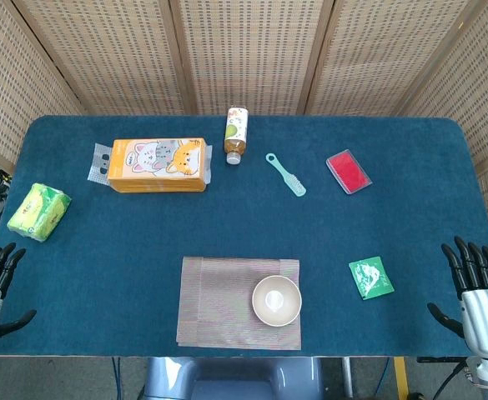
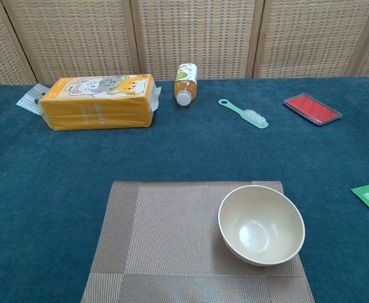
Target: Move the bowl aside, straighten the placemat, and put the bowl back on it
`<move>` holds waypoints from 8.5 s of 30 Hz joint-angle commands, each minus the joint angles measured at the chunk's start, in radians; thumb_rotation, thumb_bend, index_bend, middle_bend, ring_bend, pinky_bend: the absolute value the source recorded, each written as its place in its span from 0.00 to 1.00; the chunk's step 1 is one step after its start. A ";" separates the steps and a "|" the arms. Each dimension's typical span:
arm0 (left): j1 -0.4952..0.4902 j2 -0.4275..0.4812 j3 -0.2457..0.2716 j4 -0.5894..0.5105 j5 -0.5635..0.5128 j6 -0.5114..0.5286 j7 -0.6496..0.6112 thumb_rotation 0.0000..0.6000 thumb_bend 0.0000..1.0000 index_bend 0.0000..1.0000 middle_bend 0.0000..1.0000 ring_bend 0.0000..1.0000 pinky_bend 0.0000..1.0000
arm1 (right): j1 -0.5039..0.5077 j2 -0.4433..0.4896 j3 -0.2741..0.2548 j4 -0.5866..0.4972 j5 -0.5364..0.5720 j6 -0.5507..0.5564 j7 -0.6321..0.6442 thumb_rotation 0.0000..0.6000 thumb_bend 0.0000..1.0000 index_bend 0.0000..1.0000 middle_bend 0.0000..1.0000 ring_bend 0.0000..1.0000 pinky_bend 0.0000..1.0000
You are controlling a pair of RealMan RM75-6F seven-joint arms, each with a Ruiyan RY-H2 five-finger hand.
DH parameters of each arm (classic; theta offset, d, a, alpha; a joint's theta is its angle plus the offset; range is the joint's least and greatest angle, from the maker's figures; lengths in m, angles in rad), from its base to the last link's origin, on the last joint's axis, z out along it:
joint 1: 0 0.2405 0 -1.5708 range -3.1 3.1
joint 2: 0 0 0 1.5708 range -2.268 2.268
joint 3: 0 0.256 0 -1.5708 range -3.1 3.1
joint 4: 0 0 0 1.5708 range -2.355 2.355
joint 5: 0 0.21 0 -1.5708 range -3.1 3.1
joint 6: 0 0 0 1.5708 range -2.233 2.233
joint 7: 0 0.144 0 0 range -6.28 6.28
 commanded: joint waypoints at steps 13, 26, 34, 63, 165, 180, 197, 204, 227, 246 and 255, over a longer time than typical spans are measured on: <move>0.002 -0.008 -0.012 0.000 -0.012 0.010 0.007 1.00 0.00 0.00 0.00 0.00 0.00 | 0.105 0.019 -0.074 0.014 -0.128 -0.195 0.013 1.00 0.00 0.00 0.00 0.00 0.00; -0.015 -0.021 -0.037 -0.006 -0.069 -0.025 0.040 1.00 0.00 0.00 0.00 0.00 0.00 | 0.346 -0.074 -0.113 0.108 -0.387 -0.415 0.024 1.00 0.00 0.06 0.00 0.00 0.00; -0.033 -0.029 -0.050 -0.007 -0.119 -0.069 0.058 1.00 0.00 0.00 0.00 0.00 0.00 | 0.440 -0.115 -0.092 0.043 -0.347 -0.600 -0.072 1.00 0.00 0.12 0.00 0.00 0.00; -0.050 -0.035 -0.061 -0.006 -0.175 -0.099 0.065 1.00 0.00 0.00 0.00 0.00 0.00 | 0.581 -0.385 -0.134 0.360 -0.360 -0.500 0.061 1.00 0.61 0.71 0.00 0.00 0.00; -0.516 -0.478 0.178 0.535 0.489 -0.321 -0.184 1.00 0.00 0.32 0.00 0.00 0.00 | 0.180 -0.153 0.041 0.234 0.172 -0.107 0.047 1.00 0.00 0.00 0.00 0.00 0.00; -0.574 -0.533 0.187 0.519 0.455 -0.396 -0.144 1.00 0.00 0.32 0.00 0.00 0.00 | 0.172 -0.145 0.051 0.226 0.174 -0.114 0.047 1.00 0.00 0.00 0.00 0.00 0.00; -0.623 -0.573 0.175 0.502 0.402 -0.446 -0.109 1.00 0.14 0.32 0.00 0.00 0.00 | 0.164 -0.137 0.058 0.213 0.168 -0.114 0.053 1.00 0.00 0.00 0.00 0.00 0.00; -0.636 -0.579 0.180 0.491 0.384 -0.456 -0.103 1.00 0.24 0.32 0.00 0.00 0.00 | 0.161 -0.132 0.060 0.206 0.162 -0.111 0.055 1.00 0.00 0.00 0.00 0.00 0.00; -0.653 -0.598 0.196 0.476 0.340 -0.470 -0.065 1.00 0.34 0.33 0.00 0.00 0.00 | 0.153 -0.122 0.063 0.190 0.145 -0.105 0.058 1.00 0.00 0.00 0.00 0.00 0.00; -0.658 -0.628 0.215 0.506 0.320 -0.479 -0.079 1.00 0.46 0.33 0.00 0.00 0.00 | 0.148 -0.115 0.064 0.181 0.133 -0.098 0.063 1.00 0.00 0.00 0.00 0.00 0.00; -0.658 -0.640 0.219 0.521 0.312 -0.473 -0.089 1.00 0.54 0.38 0.00 0.00 0.00 | 0.146 -0.113 0.066 0.179 0.130 -0.095 0.068 1.00 0.00 0.00 0.00 0.00 0.00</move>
